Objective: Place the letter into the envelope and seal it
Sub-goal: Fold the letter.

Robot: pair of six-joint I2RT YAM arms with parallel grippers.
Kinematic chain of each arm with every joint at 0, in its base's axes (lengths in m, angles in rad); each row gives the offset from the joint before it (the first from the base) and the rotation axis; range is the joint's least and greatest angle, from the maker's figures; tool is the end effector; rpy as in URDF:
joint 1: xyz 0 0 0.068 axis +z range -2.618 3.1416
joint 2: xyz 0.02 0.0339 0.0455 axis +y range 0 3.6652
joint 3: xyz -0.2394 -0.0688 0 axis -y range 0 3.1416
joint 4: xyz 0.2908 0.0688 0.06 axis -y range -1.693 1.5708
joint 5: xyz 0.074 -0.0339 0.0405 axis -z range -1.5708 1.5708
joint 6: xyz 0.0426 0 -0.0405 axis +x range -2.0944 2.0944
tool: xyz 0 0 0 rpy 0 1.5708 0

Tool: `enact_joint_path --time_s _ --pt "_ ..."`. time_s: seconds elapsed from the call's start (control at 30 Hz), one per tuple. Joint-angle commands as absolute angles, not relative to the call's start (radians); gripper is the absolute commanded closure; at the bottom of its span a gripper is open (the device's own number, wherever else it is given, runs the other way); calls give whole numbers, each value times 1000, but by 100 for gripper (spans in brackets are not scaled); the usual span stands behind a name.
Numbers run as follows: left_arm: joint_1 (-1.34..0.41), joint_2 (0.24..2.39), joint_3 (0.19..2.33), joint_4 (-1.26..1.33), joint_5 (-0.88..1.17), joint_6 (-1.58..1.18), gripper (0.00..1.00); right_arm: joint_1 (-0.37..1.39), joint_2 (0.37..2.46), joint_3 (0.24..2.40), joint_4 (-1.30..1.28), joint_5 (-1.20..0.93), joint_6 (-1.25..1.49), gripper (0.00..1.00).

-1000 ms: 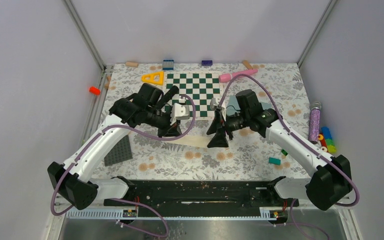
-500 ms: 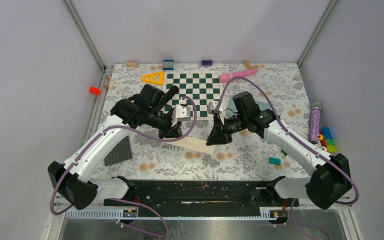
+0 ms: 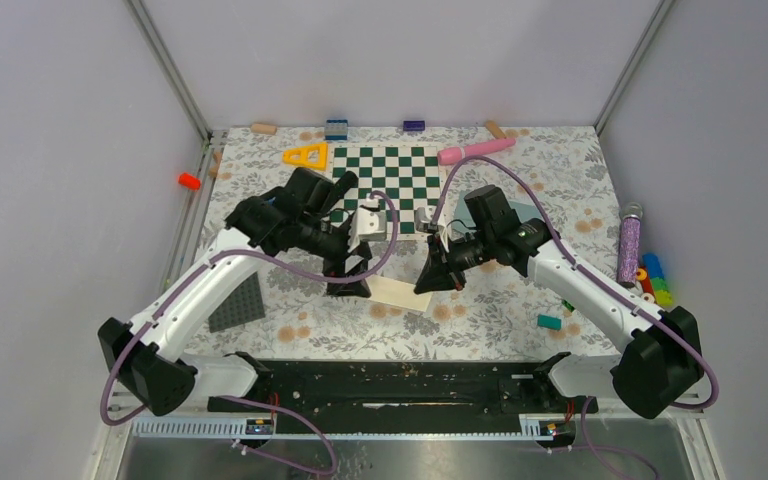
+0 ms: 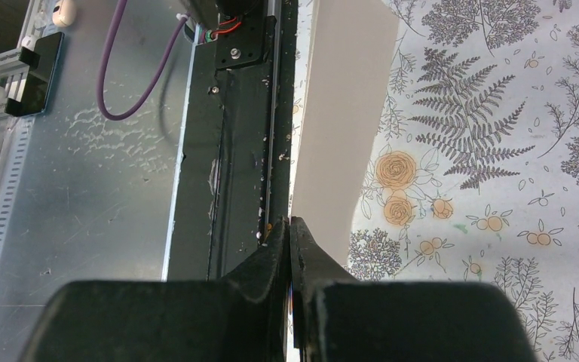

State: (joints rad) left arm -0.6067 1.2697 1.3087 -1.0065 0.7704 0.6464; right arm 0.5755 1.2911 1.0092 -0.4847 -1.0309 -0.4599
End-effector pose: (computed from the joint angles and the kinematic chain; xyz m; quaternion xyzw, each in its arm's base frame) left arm 0.2267 -0.1935 0.3273 0.6093 0.6513 -0.3532 0.2824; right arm 0.2477 0.2043 0.2538 -0.5639 0.6003 0.4725 0.3137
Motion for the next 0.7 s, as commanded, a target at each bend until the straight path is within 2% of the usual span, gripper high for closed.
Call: enact_joint_path --time_s 0.0,0.13,0.2,0.53,0.67 --pt "-646 1334 1384 -956 817 595 13 584 1284 1037 -486 -1029 -472 100" --pt "-673 1429 1438 -948 822 549 14 584 1281 1037 -487 -1026 -472 100" --pt "-680 1469 1461 -948 831 537 19 584 1277 1037 -486 -1025 -472 100" --pt "-713 1534 1509 -966 865 521 67 584 1273 1037 -485 -1007 -478 100" --pt "-713 1526 1507 -982 854 533 81 584 1267 1037 -485 -998 -478 100"
